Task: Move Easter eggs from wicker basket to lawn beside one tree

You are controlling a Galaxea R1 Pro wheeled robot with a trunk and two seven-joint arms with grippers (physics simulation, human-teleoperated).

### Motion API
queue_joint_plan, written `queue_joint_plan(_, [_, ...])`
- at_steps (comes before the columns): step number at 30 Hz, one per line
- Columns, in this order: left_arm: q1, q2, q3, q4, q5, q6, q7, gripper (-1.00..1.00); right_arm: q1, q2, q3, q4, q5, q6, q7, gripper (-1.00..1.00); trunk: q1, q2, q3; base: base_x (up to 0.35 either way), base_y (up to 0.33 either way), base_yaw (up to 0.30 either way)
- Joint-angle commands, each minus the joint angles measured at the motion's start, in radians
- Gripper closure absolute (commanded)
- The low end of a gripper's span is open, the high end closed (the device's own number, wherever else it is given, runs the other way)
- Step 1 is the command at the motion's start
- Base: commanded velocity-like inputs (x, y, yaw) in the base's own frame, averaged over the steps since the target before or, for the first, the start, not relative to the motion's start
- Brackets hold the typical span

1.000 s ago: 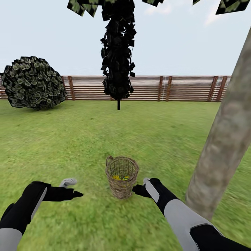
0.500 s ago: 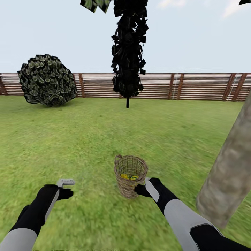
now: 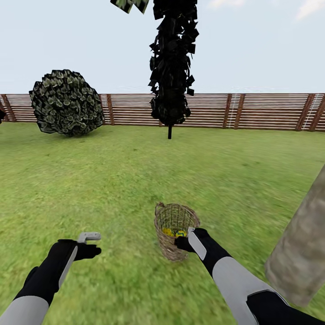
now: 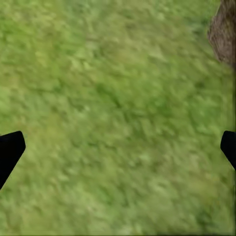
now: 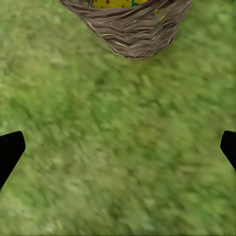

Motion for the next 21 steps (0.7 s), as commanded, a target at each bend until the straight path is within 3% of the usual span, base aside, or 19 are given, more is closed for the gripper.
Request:
queue_joint_plan(1, [0.000, 0.000, 0.002, 0.000, -0.009, 0.004, -0.028, -1.00, -0.001, 0.000, 0.004, -0.001, -0.009, 0.003, -0.009, -1.00, 0.000, 0.000, -0.001, 0.192, 0.007, 0.001])
queue_joint_plan(14, [0.000, 0.014, 0.009, 0.002, -0.009, 0.003, -0.080, -1.00, -0.001, 0.000, 0.004, -0.001, -0.009, 0.003, -0.007, -1.00, 0.000, 0.000, -0.020, 0.280, 0.005, 0.000])
queue_joint_plan(21, [0.000, 0.018, 0.010, 0.002, -0.007, 0.004, -0.082, -1.00, -0.001, 0.000, 0.003, -0.001, -0.011, 0.007, -0.007, -1.00, 0.000, 0.000, -0.031, 0.098, 0.200, 0.000])
